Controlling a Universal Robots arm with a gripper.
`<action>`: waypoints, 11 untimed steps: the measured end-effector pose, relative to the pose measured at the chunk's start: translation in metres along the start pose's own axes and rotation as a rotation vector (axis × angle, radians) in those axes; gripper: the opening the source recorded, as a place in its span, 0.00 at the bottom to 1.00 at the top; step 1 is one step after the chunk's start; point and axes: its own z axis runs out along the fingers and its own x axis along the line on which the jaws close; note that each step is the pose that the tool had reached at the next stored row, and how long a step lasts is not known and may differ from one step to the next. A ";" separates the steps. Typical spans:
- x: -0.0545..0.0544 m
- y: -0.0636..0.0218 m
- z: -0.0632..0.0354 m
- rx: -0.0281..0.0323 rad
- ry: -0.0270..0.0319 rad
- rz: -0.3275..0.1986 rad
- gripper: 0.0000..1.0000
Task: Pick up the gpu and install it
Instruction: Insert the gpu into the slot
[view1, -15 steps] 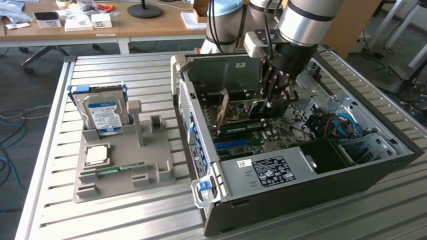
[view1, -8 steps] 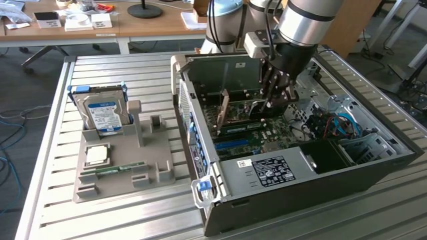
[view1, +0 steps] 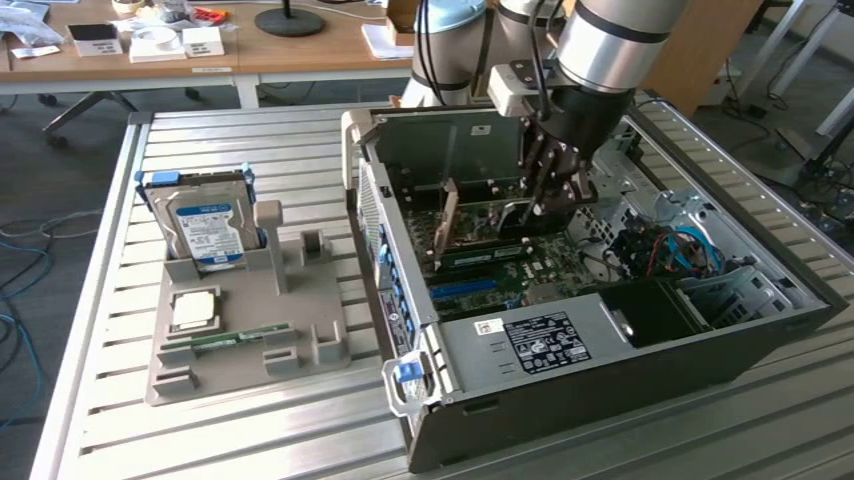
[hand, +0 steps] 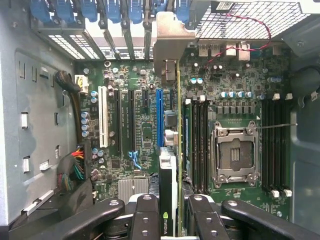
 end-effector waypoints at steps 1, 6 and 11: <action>0.000 0.0003 0.0004 0.0001 -0.0002 0.000 0.27; 0.000 0.0017 0.0027 -0.0004 0.0003 -0.010 0.27; 0.001 0.0022 0.0062 -0.0020 0.0013 -0.035 0.27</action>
